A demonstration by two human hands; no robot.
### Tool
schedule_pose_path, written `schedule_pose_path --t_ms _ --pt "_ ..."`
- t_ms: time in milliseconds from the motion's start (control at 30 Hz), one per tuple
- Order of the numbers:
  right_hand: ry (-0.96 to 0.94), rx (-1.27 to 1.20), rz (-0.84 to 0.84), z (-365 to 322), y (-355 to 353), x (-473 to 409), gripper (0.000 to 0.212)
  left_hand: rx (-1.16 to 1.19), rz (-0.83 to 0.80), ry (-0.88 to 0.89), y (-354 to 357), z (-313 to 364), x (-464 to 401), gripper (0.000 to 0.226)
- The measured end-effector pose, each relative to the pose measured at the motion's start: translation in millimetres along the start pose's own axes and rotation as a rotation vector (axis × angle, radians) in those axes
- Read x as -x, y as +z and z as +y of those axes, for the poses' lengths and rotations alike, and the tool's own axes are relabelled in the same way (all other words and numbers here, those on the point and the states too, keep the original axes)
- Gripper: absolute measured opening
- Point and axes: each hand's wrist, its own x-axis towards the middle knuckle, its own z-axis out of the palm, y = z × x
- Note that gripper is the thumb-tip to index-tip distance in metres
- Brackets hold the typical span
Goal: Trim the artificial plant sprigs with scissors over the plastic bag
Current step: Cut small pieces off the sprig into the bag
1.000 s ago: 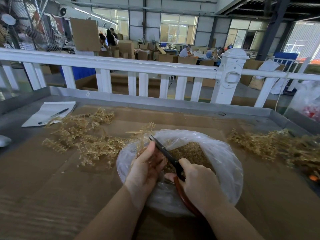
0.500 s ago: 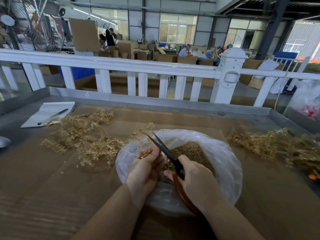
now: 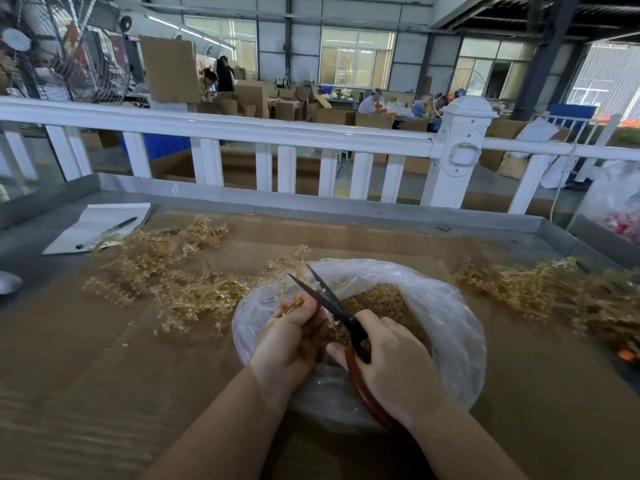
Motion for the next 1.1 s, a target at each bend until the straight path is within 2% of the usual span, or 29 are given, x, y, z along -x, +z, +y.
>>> schedule_pose_path --t_ms 233,433,533,667,933,1100 --pt "0.005 -0.062 0.000 -3.3 -1.4 -1.5 0.046 -0.048 -0.057 -0.026 -1.3 1.2 4.6 0.007" --pt "0.010 -0.035 -0.022 -3.2 -2.0 -1.8 0.036 -0.082 -0.013 -0.007 -0.8 1.2 4.1 0.037" --pt "0.009 0.002 -0.005 -3.0 -3.5 -2.3 0.028 -0.097 0.006 -0.014 -2.1 -0.1 2.6 0.037" --pt "0.006 -0.002 -0.001 -1.6 -3.9 -2.7 0.031 -0.076 -0.002 -0.026 -2.5 0.3 1.5 0.037" --pt "0.026 -0.041 0.005 -1.9 -6.3 -2.4 0.030 -0.057 -0.037 0.010 -1.9 -0.1 5.2 0.054" --pt "0.019 -0.046 -0.007 -2.6 -7.0 -1.8 0.031 0.013 0.026 0.028 -0.9 -2.2 -0.7 0.037"
